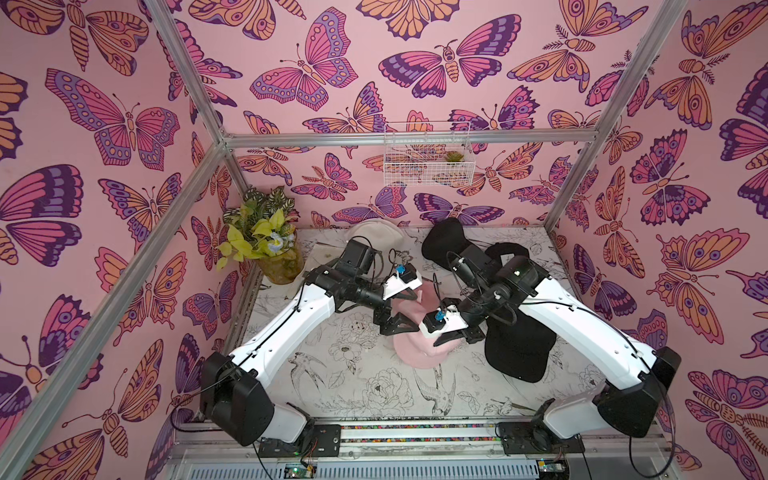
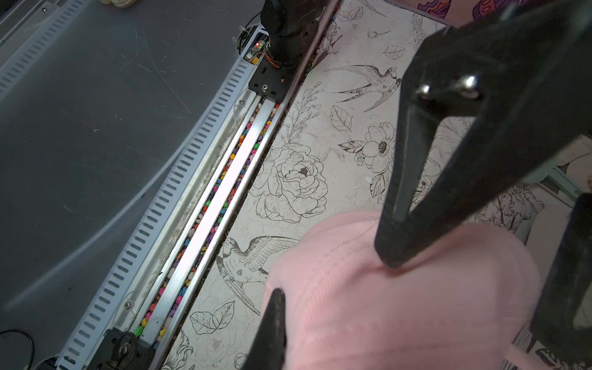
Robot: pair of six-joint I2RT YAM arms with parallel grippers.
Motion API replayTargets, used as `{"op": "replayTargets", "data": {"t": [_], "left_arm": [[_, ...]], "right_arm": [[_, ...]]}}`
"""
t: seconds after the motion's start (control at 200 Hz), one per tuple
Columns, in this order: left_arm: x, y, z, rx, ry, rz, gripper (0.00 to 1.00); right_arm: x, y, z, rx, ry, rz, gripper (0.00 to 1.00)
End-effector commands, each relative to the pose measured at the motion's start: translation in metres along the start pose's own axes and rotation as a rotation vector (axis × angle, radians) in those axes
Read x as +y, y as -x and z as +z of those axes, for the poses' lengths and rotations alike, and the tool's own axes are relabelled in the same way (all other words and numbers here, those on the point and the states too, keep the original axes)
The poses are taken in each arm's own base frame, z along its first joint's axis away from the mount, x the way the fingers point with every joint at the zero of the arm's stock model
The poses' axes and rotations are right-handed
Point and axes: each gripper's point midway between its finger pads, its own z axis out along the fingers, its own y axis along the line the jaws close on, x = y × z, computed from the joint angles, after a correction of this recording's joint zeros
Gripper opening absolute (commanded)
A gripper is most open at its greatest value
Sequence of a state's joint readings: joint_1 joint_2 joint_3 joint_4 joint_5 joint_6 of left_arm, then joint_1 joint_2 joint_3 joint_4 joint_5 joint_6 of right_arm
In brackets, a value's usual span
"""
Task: Stack the baseball caps by color
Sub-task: Place the baseball cap on the baseball cap.
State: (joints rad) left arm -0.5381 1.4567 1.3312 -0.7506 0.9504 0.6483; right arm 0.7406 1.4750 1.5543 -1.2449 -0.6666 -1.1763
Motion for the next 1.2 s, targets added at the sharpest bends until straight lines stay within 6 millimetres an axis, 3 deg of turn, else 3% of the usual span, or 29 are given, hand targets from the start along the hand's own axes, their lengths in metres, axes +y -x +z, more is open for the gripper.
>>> {"op": "replayTargets", "data": {"t": [0.0,0.085,0.18,0.22,0.29,0.32,0.466,0.661,0.871,1.001,1.191], "left_arm": [[-0.023,-0.006,0.003,0.019,-0.106,0.034,0.97],[-0.033,-0.006,0.002,0.002,-0.161,0.036,0.83],[-0.034,-0.007,0.004,0.0,-0.18,0.016,0.59],[-0.033,-0.008,0.005,0.006,-0.177,0.012,0.46],[-0.03,-0.008,0.004,0.016,-0.16,0.012,0.1],[-0.029,-0.007,0.003,0.02,-0.152,0.015,0.0],[-0.03,0.001,-0.005,-0.007,-0.138,0.041,0.0],[-0.025,0.012,-0.027,-0.109,-0.141,0.007,0.0],[-0.014,0.02,-0.036,-0.165,-0.122,-0.026,0.0],[-0.014,0.019,-0.038,-0.178,-0.121,-0.021,0.0],[-0.009,0.017,-0.045,-0.205,-0.109,-0.037,0.0]], "right_arm": [[-0.002,-0.002,0.004,0.005,0.005,-0.036,0.0],[-0.004,-0.004,0.006,0.014,-0.007,-0.032,0.0],[-0.008,-0.003,0.004,0.007,-0.029,-0.031,0.0],[-0.008,-0.004,0.004,0.004,-0.037,-0.028,0.0],[-0.009,-0.005,0.003,-0.008,-0.047,-0.012,0.02],[-0.008,-0.006,0.004,-0.019,-0.046,-0.003,0.04],[-0.005,-0.015,0.003,-0.105,-0.027,0.066,0.19],[-0.015,-0.034,0.001,-0.286,-0.097,0.13,0.27],[-0.034,-0.045,0.009,-0.45,-0.172,0.184,0.29],[-0.031,-0.057,0.016,-0.469,-0.146,0.225,0.28],[-0.03,-0.067,0.01,-0.516,-0.108,0.272,0.22]]}}
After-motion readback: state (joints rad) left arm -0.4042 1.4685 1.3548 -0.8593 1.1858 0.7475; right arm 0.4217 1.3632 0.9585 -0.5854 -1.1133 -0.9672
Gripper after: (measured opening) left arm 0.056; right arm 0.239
